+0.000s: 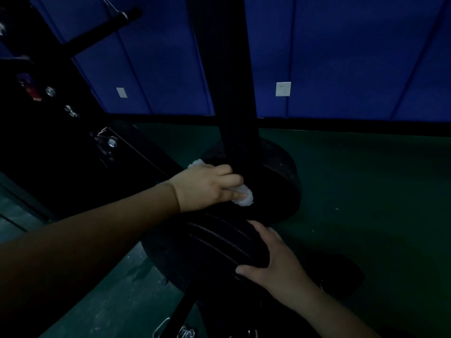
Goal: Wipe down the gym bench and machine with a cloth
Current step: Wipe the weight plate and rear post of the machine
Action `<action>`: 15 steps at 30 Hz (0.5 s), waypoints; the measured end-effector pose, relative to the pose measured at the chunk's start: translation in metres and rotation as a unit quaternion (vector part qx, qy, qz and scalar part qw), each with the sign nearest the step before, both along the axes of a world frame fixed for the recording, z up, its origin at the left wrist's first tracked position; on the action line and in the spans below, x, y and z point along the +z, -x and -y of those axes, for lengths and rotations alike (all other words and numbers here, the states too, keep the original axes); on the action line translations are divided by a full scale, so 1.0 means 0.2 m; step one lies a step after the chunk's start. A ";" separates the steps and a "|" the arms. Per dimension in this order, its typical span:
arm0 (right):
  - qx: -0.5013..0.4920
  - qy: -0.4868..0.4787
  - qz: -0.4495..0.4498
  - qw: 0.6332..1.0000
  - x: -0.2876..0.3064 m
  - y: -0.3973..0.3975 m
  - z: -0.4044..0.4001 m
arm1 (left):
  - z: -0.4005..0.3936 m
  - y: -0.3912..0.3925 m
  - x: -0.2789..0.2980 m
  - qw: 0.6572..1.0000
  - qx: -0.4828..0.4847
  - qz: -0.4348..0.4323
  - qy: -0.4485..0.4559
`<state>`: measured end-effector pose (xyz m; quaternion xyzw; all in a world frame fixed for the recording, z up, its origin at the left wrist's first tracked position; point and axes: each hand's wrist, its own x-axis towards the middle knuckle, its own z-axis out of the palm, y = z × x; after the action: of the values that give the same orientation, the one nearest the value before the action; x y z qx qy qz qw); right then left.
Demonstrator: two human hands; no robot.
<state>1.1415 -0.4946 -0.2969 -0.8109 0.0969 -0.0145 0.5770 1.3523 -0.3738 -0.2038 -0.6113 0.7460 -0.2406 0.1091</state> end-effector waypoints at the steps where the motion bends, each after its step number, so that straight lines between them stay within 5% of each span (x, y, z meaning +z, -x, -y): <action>1: 0.005 0.000 -0.003 1.000 0.00 0.00 0.00 | 0.00 0.02 0.03 1.000 0.007 -0.004 -0.013; 4: 0.009 -0.026 -0.016 0.999 0.01 0.01 0.01 | -0.02 0.10 0.05 0.992 0.050 -0.109 0.049; 7: -0.060 -0.134 0.026 0.989 0.07 0.01 0.01 | 0.02 0.32 -0.02 0.932 0.119 -0.316 0.133; 10: -0.113 -0.283 0.063 0.951 0.14 0.00 0.00 | 0.13 0.55 -0.10 0.875 0.152 -0.446 0.115; 15: -0.294 -0.380 0.110 0.870 0.06 -0.04 0.14 | 0.07 0.52 -0.10 0.887 0.226 -0.396 0.077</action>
<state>1.1499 -0.5219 -0.2846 -0.4567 0.2648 -0.2342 0.8164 1.2475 -0.3876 -0.2241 -0.8141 0.5483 -0.0037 -0.1913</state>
